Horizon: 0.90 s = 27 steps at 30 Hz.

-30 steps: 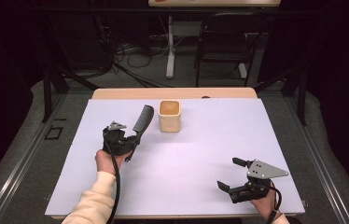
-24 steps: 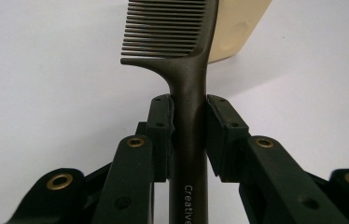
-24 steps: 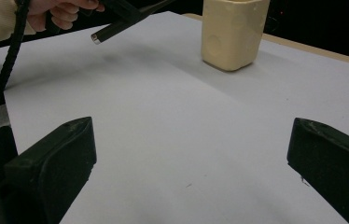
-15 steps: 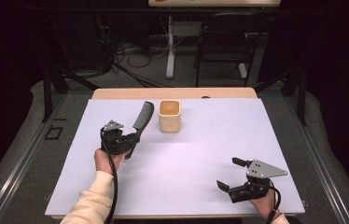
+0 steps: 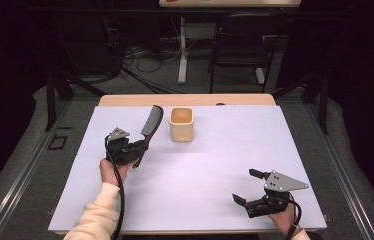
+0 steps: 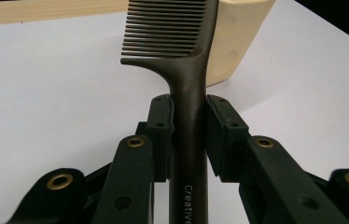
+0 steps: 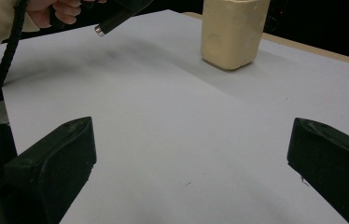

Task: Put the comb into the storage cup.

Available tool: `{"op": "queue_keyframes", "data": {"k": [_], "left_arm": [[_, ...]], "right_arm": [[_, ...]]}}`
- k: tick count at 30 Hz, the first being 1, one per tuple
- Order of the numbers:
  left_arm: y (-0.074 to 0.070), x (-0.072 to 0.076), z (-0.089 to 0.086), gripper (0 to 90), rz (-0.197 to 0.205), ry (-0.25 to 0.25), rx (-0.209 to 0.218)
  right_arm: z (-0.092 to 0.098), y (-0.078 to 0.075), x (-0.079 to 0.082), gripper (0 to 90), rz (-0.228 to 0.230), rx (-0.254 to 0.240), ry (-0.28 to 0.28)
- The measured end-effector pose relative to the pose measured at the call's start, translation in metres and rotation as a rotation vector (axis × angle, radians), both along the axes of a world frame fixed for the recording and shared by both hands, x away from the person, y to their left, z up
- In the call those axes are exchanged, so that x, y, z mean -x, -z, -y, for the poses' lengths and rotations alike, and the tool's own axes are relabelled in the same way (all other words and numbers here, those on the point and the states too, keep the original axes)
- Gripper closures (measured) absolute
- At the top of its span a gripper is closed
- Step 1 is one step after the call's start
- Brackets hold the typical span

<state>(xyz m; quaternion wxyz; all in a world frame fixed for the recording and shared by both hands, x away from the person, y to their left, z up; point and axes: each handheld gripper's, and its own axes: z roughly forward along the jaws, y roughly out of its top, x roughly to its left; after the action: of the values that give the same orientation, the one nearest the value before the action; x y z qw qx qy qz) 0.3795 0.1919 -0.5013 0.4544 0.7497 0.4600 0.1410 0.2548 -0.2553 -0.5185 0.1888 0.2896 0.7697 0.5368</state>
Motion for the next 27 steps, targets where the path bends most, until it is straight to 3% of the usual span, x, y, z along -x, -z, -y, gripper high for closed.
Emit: {"op": "queue_keyframes", "data": {"k": [7, 16, 27], "left_arm": [[-0.001, -0.001, 0.000, 72.0, 0.015, 0.006, 0.005], [-0.011, -0.008, -0.003, 72.0, 0.033, -0.018, 0.010], [-0.021, -0.012, -0.004, 72.0, 0.071, -0.004, 0.013]], "right_arm": [[0.000, 0.000, 0.000, 0.8, -0.003, -0.003, 0.001], [-0.001, 0.002, -0.002, 0.8, -0.011, 0.010, 0.006], [-0.001, 0.002, -0.002, 0.8, -0.014, 0.013, 0.005]]}}
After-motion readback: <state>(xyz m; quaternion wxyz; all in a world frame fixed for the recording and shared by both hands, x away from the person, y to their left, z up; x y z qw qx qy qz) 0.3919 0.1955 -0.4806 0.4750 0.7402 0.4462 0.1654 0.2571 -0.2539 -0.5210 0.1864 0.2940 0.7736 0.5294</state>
